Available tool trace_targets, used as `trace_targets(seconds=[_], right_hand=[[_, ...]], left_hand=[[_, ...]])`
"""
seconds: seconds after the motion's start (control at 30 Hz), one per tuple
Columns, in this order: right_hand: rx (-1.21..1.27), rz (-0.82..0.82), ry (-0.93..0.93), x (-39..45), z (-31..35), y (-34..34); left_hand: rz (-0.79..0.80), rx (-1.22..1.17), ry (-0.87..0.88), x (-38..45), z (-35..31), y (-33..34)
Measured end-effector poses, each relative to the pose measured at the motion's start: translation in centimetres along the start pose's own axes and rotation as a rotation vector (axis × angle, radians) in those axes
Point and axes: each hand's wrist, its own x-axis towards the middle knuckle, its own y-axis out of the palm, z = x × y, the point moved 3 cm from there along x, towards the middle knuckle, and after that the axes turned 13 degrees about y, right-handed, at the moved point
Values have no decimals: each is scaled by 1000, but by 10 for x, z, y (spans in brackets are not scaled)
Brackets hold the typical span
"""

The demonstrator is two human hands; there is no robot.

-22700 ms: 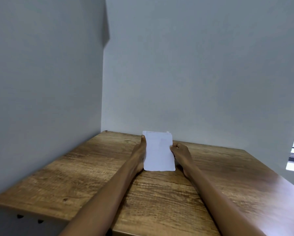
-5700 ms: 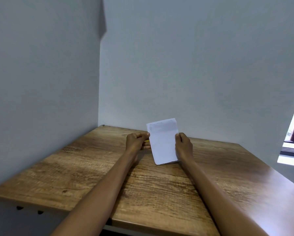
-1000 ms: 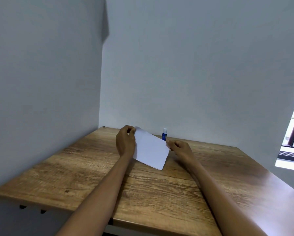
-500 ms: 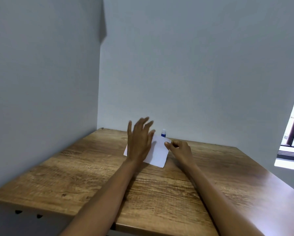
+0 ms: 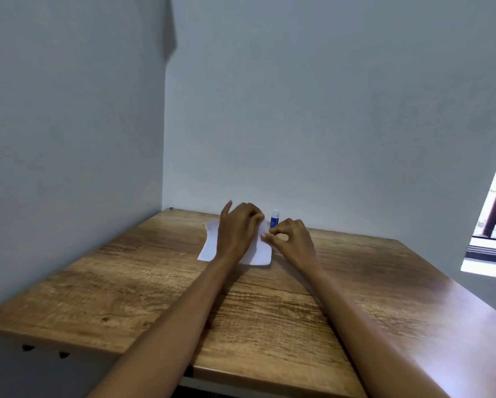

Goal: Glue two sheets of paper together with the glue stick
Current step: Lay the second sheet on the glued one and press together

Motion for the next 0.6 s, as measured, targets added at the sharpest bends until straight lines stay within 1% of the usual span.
trace_targets(seconds=[0.07, 0.2, 0.3, 0.33, 0.4, 0.47, 0.5, 0.6], right_hand=[[-8, 53, -2, -1, -1, 2], [26, 121, 21, -2, -5, 2], [-30, 159, 48, -4, -13, 0], [11, 160, 74, -5, -14, -2], [215, 173, 128, -7, -9, -6], [384, 258, 143, -11, 1, -3], [410, 316, 152, -12, 4, 2], [378, 500, 189, -16, 12, 19]], left_hand=[[-122, -31, -95, 2, 6, -9], [-231, -72, -228, 1, 13, -19], [-379, -40, -360, 0, 21, -29], [-412, -14, -390, -1, 23, -32], [-436, 13, -414, -2, 27, -34], [-455, 10, -444, -3, 27, -33], [-463, 8, -462, -3, 27, -32], [-485, 33, -487, -5, 29, -31]])
